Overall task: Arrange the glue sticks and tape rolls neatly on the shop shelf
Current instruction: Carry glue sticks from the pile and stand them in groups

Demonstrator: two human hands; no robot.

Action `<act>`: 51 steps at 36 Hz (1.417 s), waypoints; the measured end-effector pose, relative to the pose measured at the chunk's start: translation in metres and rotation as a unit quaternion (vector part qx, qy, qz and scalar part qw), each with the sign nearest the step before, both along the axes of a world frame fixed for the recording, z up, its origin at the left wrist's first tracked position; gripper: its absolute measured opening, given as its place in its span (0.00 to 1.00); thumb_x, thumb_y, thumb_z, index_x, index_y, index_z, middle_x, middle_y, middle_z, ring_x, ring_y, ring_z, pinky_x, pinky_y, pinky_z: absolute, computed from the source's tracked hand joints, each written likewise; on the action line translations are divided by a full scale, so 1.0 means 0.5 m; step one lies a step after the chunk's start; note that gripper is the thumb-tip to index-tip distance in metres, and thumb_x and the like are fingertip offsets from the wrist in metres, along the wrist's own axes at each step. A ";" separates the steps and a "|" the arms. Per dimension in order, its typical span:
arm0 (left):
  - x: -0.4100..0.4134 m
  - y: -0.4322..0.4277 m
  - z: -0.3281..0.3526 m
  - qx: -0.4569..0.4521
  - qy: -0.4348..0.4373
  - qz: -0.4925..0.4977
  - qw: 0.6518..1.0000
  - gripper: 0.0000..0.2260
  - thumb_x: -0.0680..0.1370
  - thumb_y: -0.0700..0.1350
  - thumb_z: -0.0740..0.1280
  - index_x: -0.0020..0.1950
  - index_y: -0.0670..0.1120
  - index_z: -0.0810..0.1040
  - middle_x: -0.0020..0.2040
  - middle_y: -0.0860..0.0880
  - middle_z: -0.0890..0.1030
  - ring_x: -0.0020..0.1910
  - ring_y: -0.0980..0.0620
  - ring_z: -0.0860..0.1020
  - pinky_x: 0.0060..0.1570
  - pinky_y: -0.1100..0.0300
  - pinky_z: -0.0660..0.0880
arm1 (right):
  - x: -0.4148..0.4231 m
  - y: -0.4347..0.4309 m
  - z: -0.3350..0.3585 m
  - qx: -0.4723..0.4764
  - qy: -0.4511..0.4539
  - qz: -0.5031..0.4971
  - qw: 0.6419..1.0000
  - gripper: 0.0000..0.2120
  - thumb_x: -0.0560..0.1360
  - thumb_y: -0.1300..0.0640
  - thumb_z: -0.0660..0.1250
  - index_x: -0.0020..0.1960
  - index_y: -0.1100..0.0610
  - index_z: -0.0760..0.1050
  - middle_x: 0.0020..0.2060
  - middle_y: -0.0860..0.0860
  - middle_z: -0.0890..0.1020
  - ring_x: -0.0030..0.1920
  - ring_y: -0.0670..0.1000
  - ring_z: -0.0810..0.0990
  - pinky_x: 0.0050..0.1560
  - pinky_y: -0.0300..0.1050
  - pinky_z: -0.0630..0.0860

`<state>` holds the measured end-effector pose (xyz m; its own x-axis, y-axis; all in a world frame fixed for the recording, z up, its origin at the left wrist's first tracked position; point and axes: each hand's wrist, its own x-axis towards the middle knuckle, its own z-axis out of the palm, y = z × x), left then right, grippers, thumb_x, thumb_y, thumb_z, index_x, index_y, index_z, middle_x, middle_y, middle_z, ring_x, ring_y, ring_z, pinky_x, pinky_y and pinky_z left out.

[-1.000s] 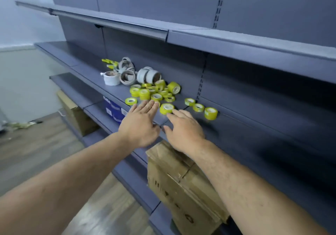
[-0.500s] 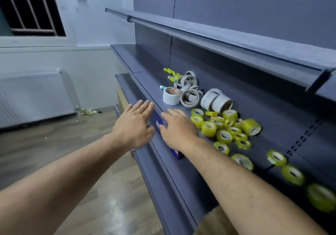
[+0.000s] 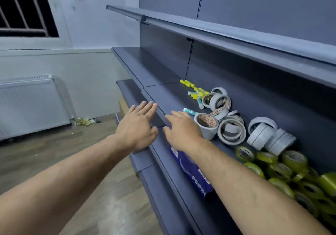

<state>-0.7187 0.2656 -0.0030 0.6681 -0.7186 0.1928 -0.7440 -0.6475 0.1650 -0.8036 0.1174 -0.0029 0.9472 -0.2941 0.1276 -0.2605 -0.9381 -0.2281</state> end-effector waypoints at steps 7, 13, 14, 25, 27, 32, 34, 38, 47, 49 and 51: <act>0.207 -0.038 0.010 0.016 -0.007 -0.061 0.998 0.37 0.72 0.54 0.49 0.82 0.48 0.48 0.82 0.51 0.48 0.80 0.53 0.44 0.77 0.54 0.40 | 0.180 -0.024 0.011 0.009 -0.002 -0.056 0.998 0.24 0.82 0.48 0.60 0.76 0.52 0.67 0.77 0.50 0.66 0.77 0.51 0.57 0.75 0.48 0.60; 0.328 -0.122 -0.003 0.023 -0.006 -0.111 0.994 0.33 0.79 0.52 0.54 0.82 0.47 0.47 0.82 0.50 0.48 0.80 0.52 0.44 0.77 0.54 0.39 | 0.283 -0.095 0.001 -0.012 0.022 -0.095 0.995 0.25 0.81 0.47 0.61 0.77 0.52 0.66 0.77 0.50 0.66 0.77 0.51 0.59 0.74 0.46 0.59; 0.347 -0.139 -0.003 0.020 -0.004 -0.117 0.993 0.33 0.79 0.51 0.55 0.82 0.48 0.47 0.82 0.50 0.48 0.80 0.52 0.43 0.77 0.55 0.39 | 0.300 -0.114 -0.003 -0.012 0.023 -0.105 0.994 0.25 0.81 0.47 0.61 0.77 0.52 0.67 0.76 0.50 0.66 0.77 0.51 0.59 0.74 0.46 0.59; 0.536 -0.313 -0.008 0.048 -0.025 -0.174 0.983 0.33 0.78 0.52 0.52 0.82 0.47 0.47 0.82 0.50 0.49 0.80 0.51 0.44 0.77 0.53 0.41 | 0.464 -0.305 -0.031 -0.018 0.066 -0.184 0.980 0.21 0.80 0.49 0.62 0.71 0.55 0.72 0.71 0.52 0.72 0.72 0.56 0.67 0.70 0.50 0.69; 0.564 -0.344 -0.009 0.051 -0.036 -0.184 0.981 0.36 0.74 0.53 0.49 0.82 0.46 0.50 0.82 0.49 0.52 0.80 0.50 0.47 0.77 0.53 0.43 | 0.487 -0.327 -0.034 -0.021 0.059 -0.195 0.979 0.21 0.79 0.49 0.63 0.69 0.55 0.74 0.69 0.52 0.74 0.71 0.56 0.69 0.68 0.51 0.71; 0.628 -0.424 -0.029 0.041 -0.039 -0.237 0.970 0.38 0.70 0.53 0.50 0.81 0.45 0.56 0.80 0.47 0.58 0.80 0.49 0.53 0.76 0.54 0.49 | 0.527 -0.366 -0.044 -0.021 0.040 -0.223 0.974 0.18 0.77 0.48 0.65 0.64 0.54 0.78 0.65 0.52 0.78 0.66 0.56 0.74 0.62 0.52 0.76; 0.655 -0.457 -0.036 0.039 -0.038 -0.266 0.962 0.38 0.70 0.53 0.50 0.81 0.46 0.56 0.80 0.47 0.58 0.80 0.48 0.54 0.76 0.55 0.50 | 0.542 -0.381 -0.047 -0.026 0.035 -0.239 0.970 0.17 0.77 0.49 0.64 0.62 0.53 0.78 0.63 0.52 0.78 0.65 0.57 0.75 0.61 0.51 0.76; 0.704 -0.521 -0.050 0.078 -0.037 -0.325 0.942 0.33 0.75 0.56 0.50 0.81 0.50 0.58 0.81 0.49 0.56 0.80 0.49 0.52 0.77 0.55 0.47 | 0.568 -0.403 -0.044 -0.034 0.039 -0.277 0.960 0.19 0.77 0.49 0.65 0.65 0.56 0.77 0.65 0.54 0.78 0.66 0.58 0.75 0.63 0.50 0.75; 0.797 -0.649 -0.081 0.108 -0.012 -0.392 0.914 0.34 0.76 0.56 0.64 0.80 0.49 0.59 0.80 0.50 0.59 0.79 0.50 0.55 0.77 0.53 0.53 | 0.632 -0.437 -0.042 -0.050 0.057 -0.362 0.929 0.13 0.74 0.54 0.67 0.56 0.56 0.81 0.58 0.56 0.81 0.61 0.57 0.78 0.57 0.43 0.76; 0.811 -0.671 -0.094 0.091 -0.006 -0.413 0.906 0.36 0.73 0.59 0.66 0.79 0.51 0.61 0.79 0.51 0.62 0.78 0.51 0.58 0.76 0.53 0.57 | 0.641 -0.444 -0.041 -0.054 0.060 -0.372 0.925 0.14 0.75 0.53 0.66 0.58 0.56 0.80 0.59 0.55 0.81 0.61 0.57 0.79 0.59 0.43 0.75; 0.822 -0.685 -0.097 0.080 0.015 -0.430 0.899 0.38 0.71 0.59 0.70 0.79 0.51 0.61 0.78 0.50 0.63 0.77 0.50 0.61 0.75 0.56 0.58 | 0.652 -0.452 -0.040 -0.053 0.063 -0.379 0.922 0.15 0.75 0.54 0.66 0.61 0.55 0.79 0.60 0.56 0.81 0.62 0.58 0.79 0.61 0.44 0.75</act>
<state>-0.3076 -0.0772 -0.0516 -0.1455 -0.9888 0.0326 -0.9775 0.1488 0.1498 -0.4777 -0.1087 -0.0227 0.4840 -0.8698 0.0955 -0.8685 -0.4908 -0.0690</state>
